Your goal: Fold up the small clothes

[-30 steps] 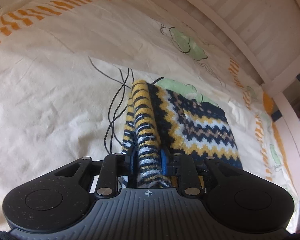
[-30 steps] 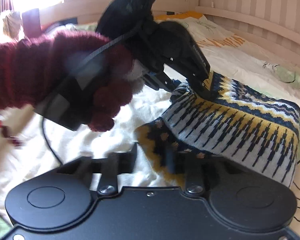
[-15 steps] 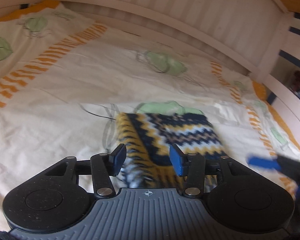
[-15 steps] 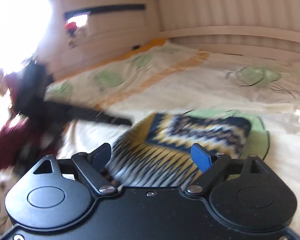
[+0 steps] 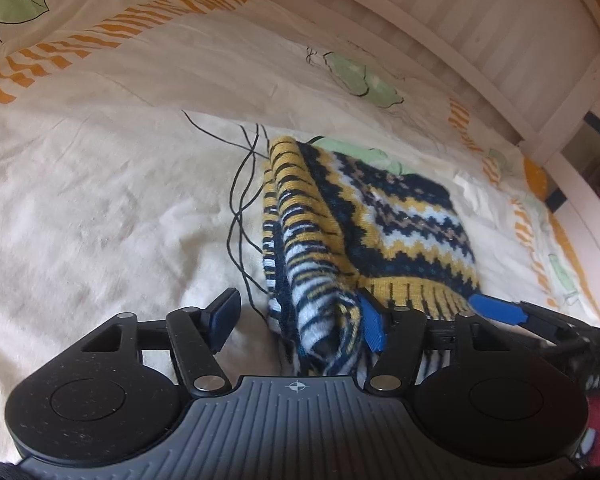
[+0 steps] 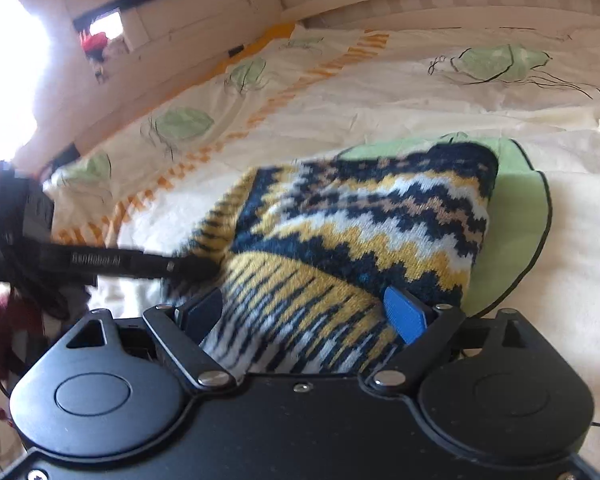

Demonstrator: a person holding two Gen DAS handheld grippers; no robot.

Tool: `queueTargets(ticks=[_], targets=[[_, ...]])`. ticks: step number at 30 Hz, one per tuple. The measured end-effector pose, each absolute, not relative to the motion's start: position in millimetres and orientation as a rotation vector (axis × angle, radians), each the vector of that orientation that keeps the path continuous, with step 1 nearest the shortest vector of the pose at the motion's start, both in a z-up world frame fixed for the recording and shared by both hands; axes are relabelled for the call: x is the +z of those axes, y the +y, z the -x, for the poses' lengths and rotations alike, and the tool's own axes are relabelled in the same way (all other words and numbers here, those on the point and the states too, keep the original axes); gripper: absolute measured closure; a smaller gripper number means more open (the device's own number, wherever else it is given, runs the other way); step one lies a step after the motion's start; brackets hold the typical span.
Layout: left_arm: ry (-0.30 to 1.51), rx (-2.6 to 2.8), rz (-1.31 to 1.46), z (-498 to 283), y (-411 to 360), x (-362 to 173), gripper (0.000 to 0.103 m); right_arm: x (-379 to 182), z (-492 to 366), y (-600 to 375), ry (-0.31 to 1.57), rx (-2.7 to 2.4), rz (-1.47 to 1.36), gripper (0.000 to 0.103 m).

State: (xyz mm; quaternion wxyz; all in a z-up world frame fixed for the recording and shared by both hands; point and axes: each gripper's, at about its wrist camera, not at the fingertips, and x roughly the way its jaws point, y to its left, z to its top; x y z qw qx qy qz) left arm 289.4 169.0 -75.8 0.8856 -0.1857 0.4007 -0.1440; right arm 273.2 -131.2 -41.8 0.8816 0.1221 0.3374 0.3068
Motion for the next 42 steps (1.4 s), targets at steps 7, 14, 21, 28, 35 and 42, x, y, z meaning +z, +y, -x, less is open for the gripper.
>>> queueTargets(ticks=[7,14,21,28,35,42], targets=[[0.852,-0.381,0.441,-257,179,-71,0.03,-51,-282,-178,0.651,0.486,-0.49,0.008],[0.928,-0.425,0.48,-265,164,-86,0.027,-86,-317,-193,0.797,0.511,-0.682,0.008],[0.971,-0.497,0.511,-292,140,-97,0.021,-98,-342,-177,0.828,0.592,-0.75,0.0],[0.99,-0.546,0.557,-306,132,-104,0.021,-102,-351,-179,0.826,0.614,-0.808,0.0],[0.996,-0.573,0.583,-285,140,-106,0.033,-100,-338,-187,0.812,0.632,-0.772,0.018],[1.06,-0.594,0.7,-287,151,-110,0.077,-81,-317,-183,0.83,0.557,-0.671,0.052]])
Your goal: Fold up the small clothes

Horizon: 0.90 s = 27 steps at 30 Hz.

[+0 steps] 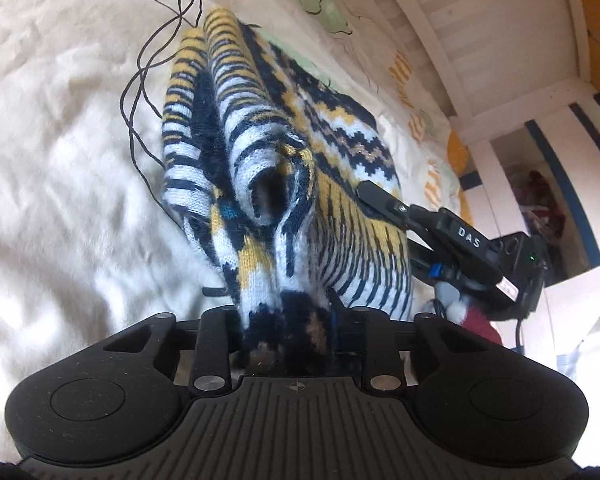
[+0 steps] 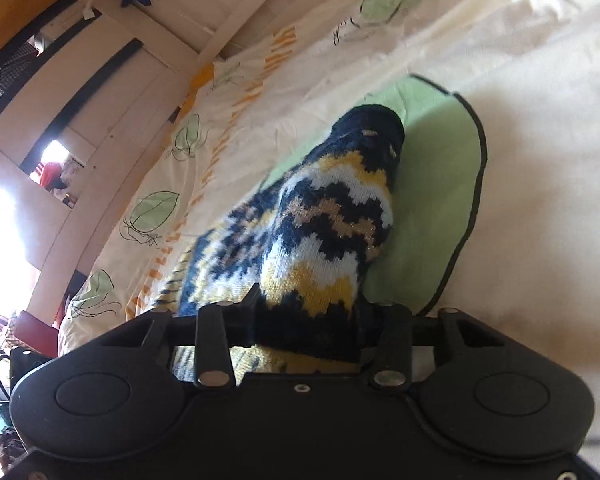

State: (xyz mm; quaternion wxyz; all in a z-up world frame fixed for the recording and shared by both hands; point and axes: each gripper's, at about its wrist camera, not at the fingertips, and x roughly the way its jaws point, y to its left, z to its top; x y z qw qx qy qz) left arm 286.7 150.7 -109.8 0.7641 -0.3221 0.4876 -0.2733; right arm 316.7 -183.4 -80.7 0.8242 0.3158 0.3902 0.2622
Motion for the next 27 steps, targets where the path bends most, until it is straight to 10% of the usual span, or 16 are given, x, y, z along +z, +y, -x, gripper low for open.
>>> queueTargets(ticks=[27], targets=[[1.112,-0.58,0.388,-53,105,-70,0.071,-32,-70,-238,0.864,0.343,-0.569,0.036]])
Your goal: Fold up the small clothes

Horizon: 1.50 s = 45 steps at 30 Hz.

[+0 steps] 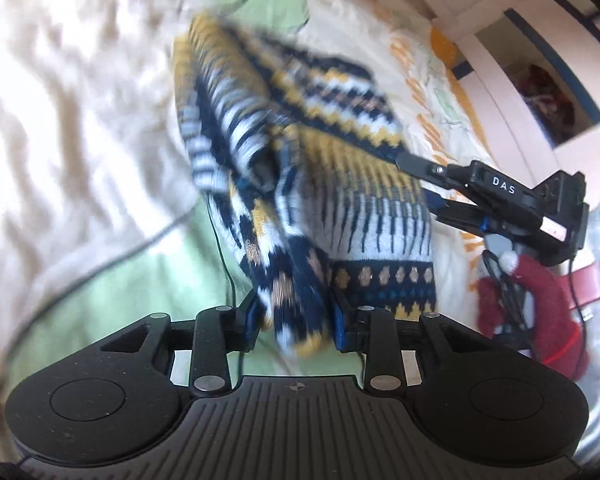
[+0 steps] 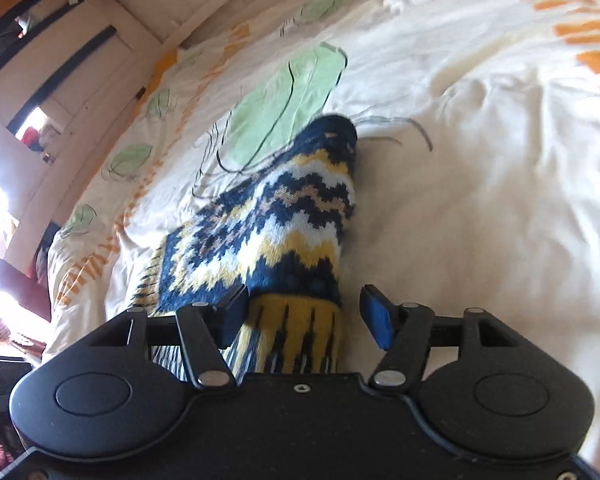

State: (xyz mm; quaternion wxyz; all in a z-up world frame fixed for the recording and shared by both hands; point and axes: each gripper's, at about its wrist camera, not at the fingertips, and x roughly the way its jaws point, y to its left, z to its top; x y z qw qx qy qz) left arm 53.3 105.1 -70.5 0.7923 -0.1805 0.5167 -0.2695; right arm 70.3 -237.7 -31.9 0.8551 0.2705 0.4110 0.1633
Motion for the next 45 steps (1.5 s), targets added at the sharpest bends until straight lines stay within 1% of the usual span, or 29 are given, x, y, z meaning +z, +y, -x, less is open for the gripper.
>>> queueTargets(ticks=[4,5,6,8,9,10,13,17,20,23,25,27,30,35,41,45], targets=[[0.912,-0.548,0.204,-25,101,-21,0.071,-4,-43,-233,0.735,0.346,-0.463,0.036],[0.858,-0.545,0.187,-22,99,-10,0.071,1,-38,-228,0.71,0.351,-0.431,0.04],[0.811,-0.538,0.178,-20,98,-1,0.071,4,-35,-223,0.694,0.359,-0.398,0.049],[0.73,-0.521,0.17,-23,92,12,0.069,6,-27,-210,0.673,0.375,-0.339,0.06],[0.702,-0.513,0.164,-26,85,15,0.065,6,-26,-204,0.669,0.387,-0.315,0.061],[0.676,-0.506,0.152,-31,74,16,0.063,5,-24,-198,0.67,0.402,-0.299,0.061],[0.625,-0.435,0.107,-47,47,3,0.062,-5,-21,-186,0.687,0.423,-0.263,0.061],[0.686,-0.378,0.147,-61,50,-36,0.062,-31,-24,-180,0.776,0.41,-0.226,0.062],[0.731,-0.337,0.157,-60,65,-61,0.063,-41,-25,-189,0.786,0.42,-0.304,0.068],[0.716,-0.323,0.141,-53,74,-67,0.063,-29,-27,-189,0.795,0.425,-0.291,0.068],[0.719,-0.324,0.145,-51,76,-63,0.063,-18,-27,-189,0.759,0.435,-0.28,0.065],[0.722,-0.325,0.153,-50,78,-62,0.063,-7,-30,-189,0.698,0.433,-0.265,0.057],[0.722,-0.322,0.163,-50,78,-63,0.063,1,-47,-185,0.652,0.408,-0.235,0.056],[0.73,-0.321,0.181,-50,78,-63,0.063,-13,-85,-177,0.664,0.379,-0.224,0.056],[0.731,-0.321,0.189,-50,78,-65,0.063,-49,-107,-168,0.757,0.37,-0.214,0.057],[0.73,-0.318,0.191,-50,77,-65,0.063,-46,-107,-170,0.761,0.365,-0.228,0.056]])
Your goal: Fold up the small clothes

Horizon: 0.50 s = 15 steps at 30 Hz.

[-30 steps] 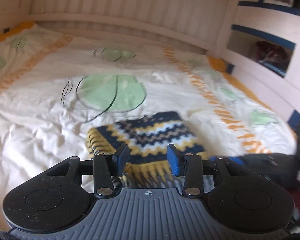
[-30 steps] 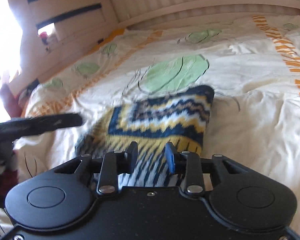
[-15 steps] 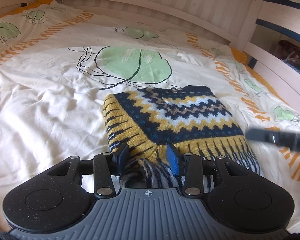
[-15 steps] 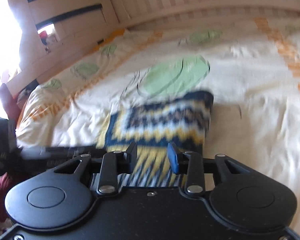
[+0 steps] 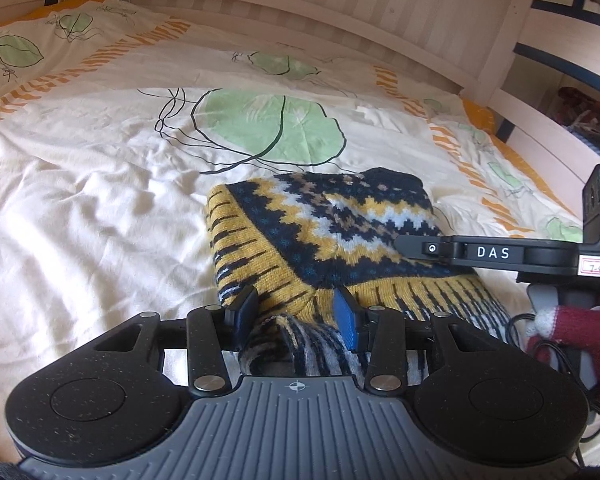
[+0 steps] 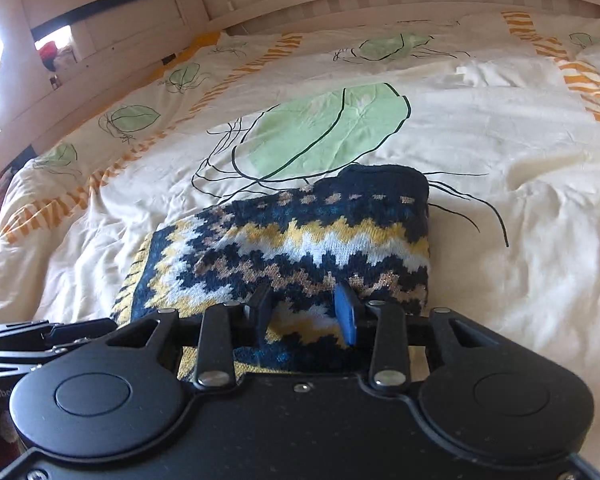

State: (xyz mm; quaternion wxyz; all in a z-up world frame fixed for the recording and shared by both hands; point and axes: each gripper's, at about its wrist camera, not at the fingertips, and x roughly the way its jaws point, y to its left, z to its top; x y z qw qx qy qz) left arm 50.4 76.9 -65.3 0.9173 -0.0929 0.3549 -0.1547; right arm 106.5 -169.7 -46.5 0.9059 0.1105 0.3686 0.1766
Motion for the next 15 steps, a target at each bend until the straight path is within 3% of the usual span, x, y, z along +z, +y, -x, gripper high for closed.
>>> queueTargets(ticks=[6,13,15], targets=[[0.729,-0.317,0.188,-50,76,-66,0.062,-23,-108,-175,0.668,0.348,-0.232,0.046],[0.73,-0.315,0.176,-51,75,-66,0.062,-50,-130,-164,0.752,0.342,-0.2,0.043],[0.73,-0.317,0.181,-51,75,-65,0.059,-46,-126,-166,0.742,0.359,-0.214,0.033]])
